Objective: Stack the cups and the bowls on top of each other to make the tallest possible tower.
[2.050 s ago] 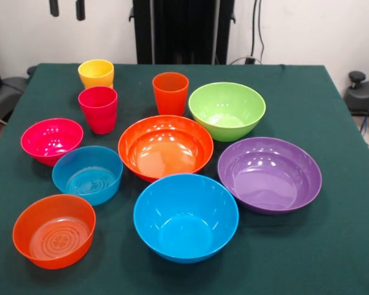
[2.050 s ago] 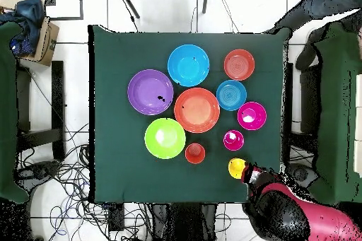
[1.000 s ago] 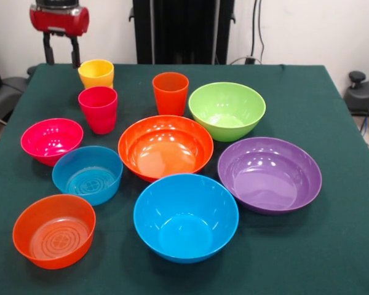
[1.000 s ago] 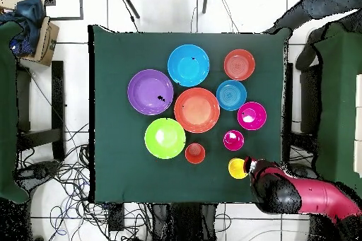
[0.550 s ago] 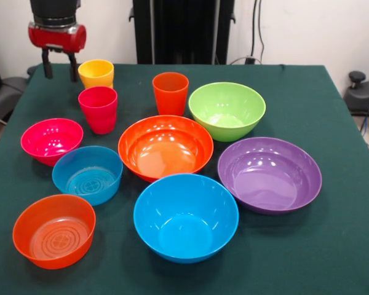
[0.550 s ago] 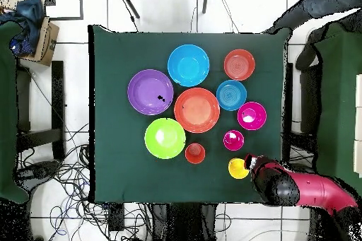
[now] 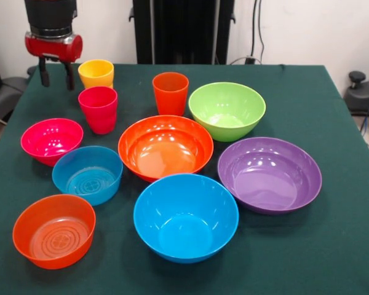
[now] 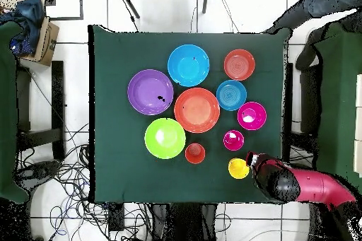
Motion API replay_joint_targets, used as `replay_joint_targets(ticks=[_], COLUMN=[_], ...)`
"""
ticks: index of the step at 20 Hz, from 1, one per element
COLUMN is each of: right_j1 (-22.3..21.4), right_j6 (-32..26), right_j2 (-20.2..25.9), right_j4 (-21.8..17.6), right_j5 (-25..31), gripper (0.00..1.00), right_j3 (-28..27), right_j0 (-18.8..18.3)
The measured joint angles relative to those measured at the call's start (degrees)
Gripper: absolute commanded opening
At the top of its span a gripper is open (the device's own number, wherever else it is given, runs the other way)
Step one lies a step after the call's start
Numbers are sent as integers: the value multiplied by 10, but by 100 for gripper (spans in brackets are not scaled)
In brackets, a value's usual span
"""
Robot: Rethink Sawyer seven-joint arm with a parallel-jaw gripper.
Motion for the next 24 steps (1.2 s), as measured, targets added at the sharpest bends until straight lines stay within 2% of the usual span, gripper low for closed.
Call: replay_joint_targets(ticks=[8, 12, 18, 24], right_j1=[3, 0, -8, -14], right_j6=[0, 0, 0, 0], right_j2=[1, 7, 12, 14], right_j4=[4, 28, 69, 84], right_j5=[0, 9, 59, 96], gripper=[100, 100, 100, 100], right_j3=[-2, -2, -7, -19], right_j0=[-5, -16, -22, -20])
